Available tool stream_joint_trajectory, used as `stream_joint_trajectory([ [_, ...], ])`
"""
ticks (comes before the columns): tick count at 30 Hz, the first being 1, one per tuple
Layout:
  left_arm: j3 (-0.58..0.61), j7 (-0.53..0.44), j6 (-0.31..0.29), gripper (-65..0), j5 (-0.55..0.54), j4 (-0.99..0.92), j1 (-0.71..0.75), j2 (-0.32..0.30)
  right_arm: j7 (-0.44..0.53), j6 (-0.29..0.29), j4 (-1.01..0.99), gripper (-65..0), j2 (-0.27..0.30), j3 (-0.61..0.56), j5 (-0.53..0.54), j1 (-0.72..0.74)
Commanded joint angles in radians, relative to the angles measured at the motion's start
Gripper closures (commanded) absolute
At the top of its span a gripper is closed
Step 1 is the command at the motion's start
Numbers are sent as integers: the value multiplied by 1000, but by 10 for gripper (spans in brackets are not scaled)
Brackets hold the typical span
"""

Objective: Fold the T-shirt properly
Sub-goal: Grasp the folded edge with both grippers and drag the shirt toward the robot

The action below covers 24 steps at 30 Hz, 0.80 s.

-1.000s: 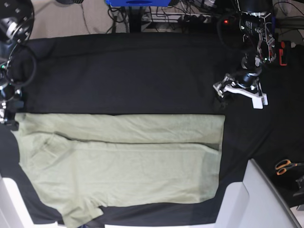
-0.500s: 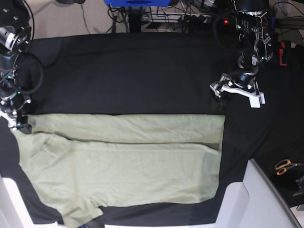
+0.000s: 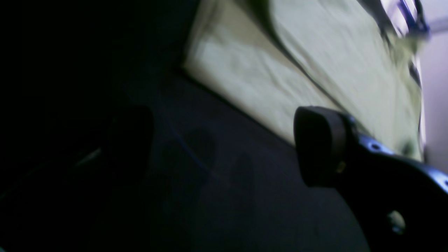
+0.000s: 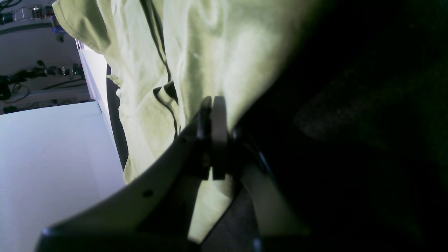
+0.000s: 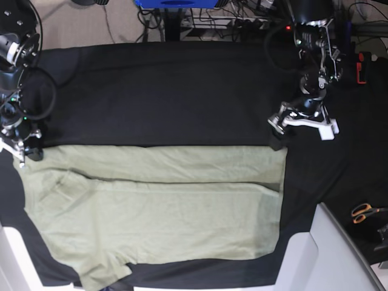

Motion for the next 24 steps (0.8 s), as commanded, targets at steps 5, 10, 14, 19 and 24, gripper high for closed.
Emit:
stream_joint_trajectory([
  [5,-50,-17,-7,-617,-15,-145,-79,0,-4,5,6,-2,13,0,10,20],
  [10,-48,-20,-7,-614,-14,-188,-135,1,-4,11,6,-2,13,0,10,20],
  [14,-48,-18,-7,-611,-11,-189,-168,23,-4,11,6,-2,13,0,10,20],
  [19,-48,-20,-7,-609,-8,-244,-221,36,-4,11,7,-2,13,0,10,20],
  [24,-48,-26,-7,-609,-8,-370,-283,36,-4,11,7,-2,13,-1,10,20],
])
